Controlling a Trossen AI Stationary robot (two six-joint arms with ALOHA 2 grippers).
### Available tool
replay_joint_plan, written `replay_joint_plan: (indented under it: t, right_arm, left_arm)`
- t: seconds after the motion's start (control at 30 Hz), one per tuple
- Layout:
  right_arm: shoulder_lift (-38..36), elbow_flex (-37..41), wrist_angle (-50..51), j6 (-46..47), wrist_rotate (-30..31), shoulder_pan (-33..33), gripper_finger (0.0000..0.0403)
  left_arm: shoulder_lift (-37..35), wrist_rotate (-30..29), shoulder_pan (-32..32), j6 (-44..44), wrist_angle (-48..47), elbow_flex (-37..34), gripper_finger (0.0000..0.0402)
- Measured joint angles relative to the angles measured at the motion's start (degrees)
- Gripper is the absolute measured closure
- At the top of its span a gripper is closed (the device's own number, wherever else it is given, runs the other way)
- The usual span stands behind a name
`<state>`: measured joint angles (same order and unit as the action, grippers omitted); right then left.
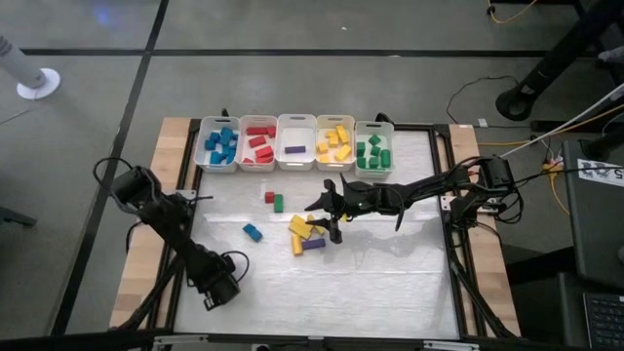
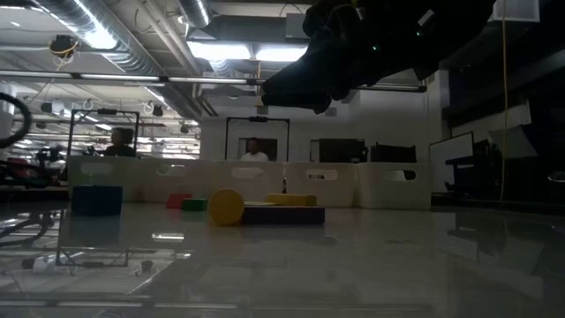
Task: Sort blocks
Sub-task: Put the blue block into the left white bin
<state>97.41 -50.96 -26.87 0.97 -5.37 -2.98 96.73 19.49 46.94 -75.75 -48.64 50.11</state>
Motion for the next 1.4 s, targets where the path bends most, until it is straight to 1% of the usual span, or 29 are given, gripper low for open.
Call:
replay_joint_plan:
  t: [0.17,0.3,0.43,0.57,0.67,0.77,0.87,0.93,1.03,1.13,1.27,1.4]
  right_arm:
    - [0.0,0.0,0.0,0.0,0.0,0.0,0.0214]
    - [0.0,0.0,0.0,0.0,0.0,0.0,0.0214]
    - [0.0,0.0,0.0,0.0,0.0,0.0,0.0214]
    - [0.0,0.0,0.0,0.0,0.3,0.0,0.0214]
    - [0.0,0.0,0.0,0.0,0.3,0.0,0.0214]
    - [0.0,0.0,0.0,0.0,0.3,0.0,0.0214]
    - [0.0,0.0,0.0,0.0,0.3,0.0,0.0214]
    - [0.0,0.0,0.0,0.0,0.4,0.0,0.0214]
    - [0.0,0.0,0.0,0.0,0.4,0.0,0.0214]
    - [0.0,0.0,0.0,0.0,0.4,0.0,0.0214]
    - [0.0,0.0,0.0,0.0,0.4,0.0,0.0214]
    - [0.0,0.0,0.0,0.0,0.4,0.0,0.0214]
  left_arm:
    - [0.0,-1.1,-3.7,6.5,-0.7,0.1,0.0401]
    - [-1.0,-2.8,-6.5,11.2,-1.7,1.6,0.0401]
    - [-3.8,-5.6,-8.7,16.4,-6.7,4.0,0.0401]
    - [-6.7,-6.1,-10.0,21.4,-11.9,5.4,0.04]
    - [-7.3,-6.4,-10.0,23.5,-17.0,5.4,0.0396]
    - [-7.2,-6.4,-10.4,23.3,-21.3,5.0,0.0371]
    - [-7.1,-6.4,-11.0,24.0,-21.2,3.8,0.0331]
    - [-7.1,-7.6,-11.4,25.7,-20.3,3.3,0.0302]
    - [-7.1,-13.5,-11.8,28.2,-19.2,2.0,0.0261]
    - [-7.1,-19.2,-12.8,28.3,-19.7,0.4,0.023]
    - [-7.1,-20.4,-14.3,28.4,-18.6,-1.4,0.0206]
    - [-7.1,-20.4,-15.2,33.4,-10.9,-4.6,0.02]
